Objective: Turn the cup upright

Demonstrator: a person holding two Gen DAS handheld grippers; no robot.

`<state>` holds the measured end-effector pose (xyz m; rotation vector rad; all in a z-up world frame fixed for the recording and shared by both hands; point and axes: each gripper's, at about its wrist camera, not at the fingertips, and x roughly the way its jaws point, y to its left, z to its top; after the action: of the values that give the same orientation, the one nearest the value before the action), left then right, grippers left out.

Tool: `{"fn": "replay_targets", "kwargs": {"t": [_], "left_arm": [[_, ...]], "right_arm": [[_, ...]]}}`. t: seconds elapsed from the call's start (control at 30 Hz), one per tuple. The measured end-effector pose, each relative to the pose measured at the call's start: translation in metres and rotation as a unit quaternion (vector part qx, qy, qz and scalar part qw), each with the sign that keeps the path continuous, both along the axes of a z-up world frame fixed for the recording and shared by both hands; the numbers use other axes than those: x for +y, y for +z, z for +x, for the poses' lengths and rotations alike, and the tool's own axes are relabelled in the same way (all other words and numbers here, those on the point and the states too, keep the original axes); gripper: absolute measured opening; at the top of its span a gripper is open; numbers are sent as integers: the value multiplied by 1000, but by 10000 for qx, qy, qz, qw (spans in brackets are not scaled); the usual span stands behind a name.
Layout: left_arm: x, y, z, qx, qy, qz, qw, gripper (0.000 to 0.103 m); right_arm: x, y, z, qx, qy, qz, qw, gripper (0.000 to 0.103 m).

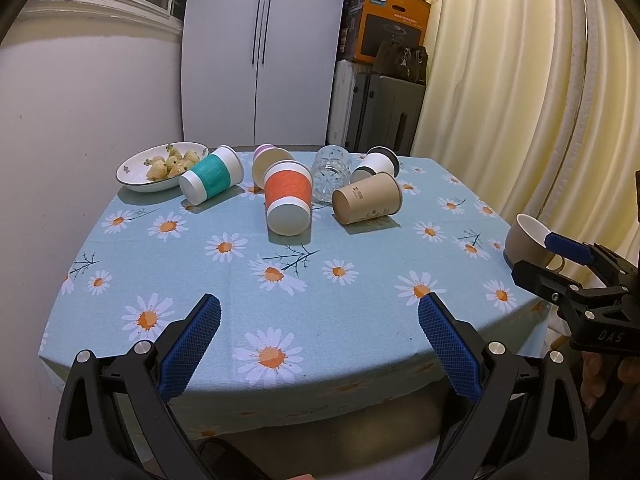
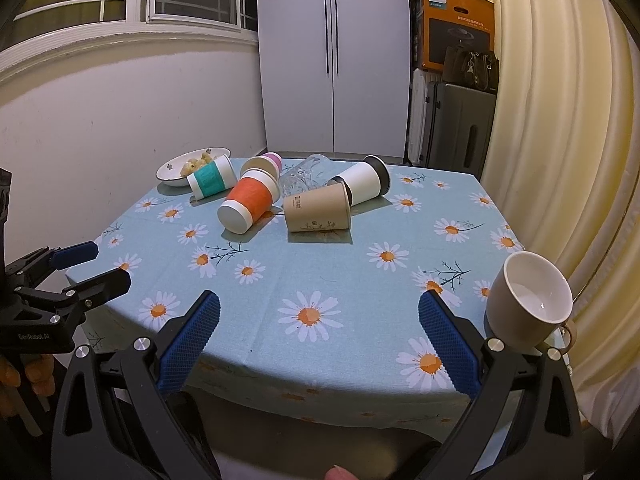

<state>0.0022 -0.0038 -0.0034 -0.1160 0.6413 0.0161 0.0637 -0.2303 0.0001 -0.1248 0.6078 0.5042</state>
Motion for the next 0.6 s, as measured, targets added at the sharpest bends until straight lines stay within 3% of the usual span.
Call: {"fn": "replay_targets", "kwargs": {"t": [0.37, 0.6], "left_arm": [[0, -1, -1, 39, 1, 18, 10000, 97], [9, -6, 6, 337, 167, -38, 9993, 97]], "right_arm": [[1, -1, 1, 22, 0, -19, 10000, 99], [-2, -2, 5, 180, 25, 135, 9997, 99]]}}
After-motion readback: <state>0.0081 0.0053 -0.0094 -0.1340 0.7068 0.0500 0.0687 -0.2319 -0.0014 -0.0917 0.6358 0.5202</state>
